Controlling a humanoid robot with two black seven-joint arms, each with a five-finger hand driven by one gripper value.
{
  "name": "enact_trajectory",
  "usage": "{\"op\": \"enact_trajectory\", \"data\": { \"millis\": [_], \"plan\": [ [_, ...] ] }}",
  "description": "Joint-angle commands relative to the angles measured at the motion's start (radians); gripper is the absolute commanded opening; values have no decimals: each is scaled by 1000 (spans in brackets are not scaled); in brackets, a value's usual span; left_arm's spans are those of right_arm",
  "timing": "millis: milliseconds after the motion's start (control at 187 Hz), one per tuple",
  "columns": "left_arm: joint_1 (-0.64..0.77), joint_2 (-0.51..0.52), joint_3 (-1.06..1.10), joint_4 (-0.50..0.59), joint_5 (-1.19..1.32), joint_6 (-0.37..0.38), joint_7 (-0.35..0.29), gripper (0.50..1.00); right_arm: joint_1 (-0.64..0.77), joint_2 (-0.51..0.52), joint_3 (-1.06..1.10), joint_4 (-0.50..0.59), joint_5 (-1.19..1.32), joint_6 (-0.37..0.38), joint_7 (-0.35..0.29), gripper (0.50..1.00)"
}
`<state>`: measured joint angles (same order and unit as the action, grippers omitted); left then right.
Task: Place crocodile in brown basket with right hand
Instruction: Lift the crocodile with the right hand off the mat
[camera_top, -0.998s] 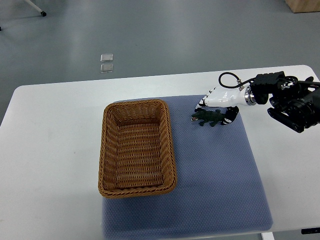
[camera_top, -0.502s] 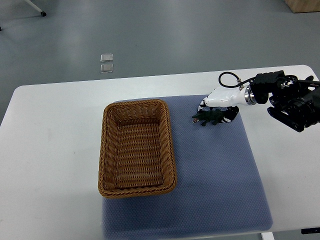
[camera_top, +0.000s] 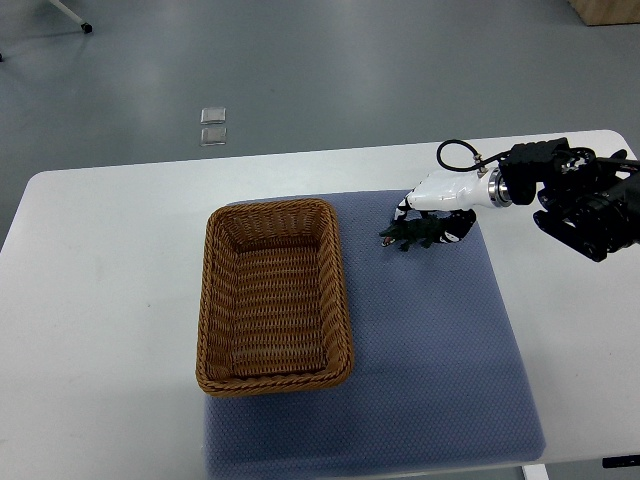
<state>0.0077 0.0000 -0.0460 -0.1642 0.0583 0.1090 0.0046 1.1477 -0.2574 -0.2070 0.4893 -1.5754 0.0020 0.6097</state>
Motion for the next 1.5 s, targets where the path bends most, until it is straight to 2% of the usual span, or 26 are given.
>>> {"op": "enact_trajectory", "data": {
  "millis": [0,219,683,1495],
  "plan": [
    [0,0,0,0,0,0,0,1000,6,-2,1,0,9,1,1,500],
    [0,0,0,0,0,0,0,1000,37,-2,0,2,127,69,1,500],
    [0,0,0,0,0,0,0,1000,33,1,1,2,164,72,1,500],
    [0,0,0,0,0,0,0,1000,20,-20,3,3,500,72,1,500]
  ]
}}
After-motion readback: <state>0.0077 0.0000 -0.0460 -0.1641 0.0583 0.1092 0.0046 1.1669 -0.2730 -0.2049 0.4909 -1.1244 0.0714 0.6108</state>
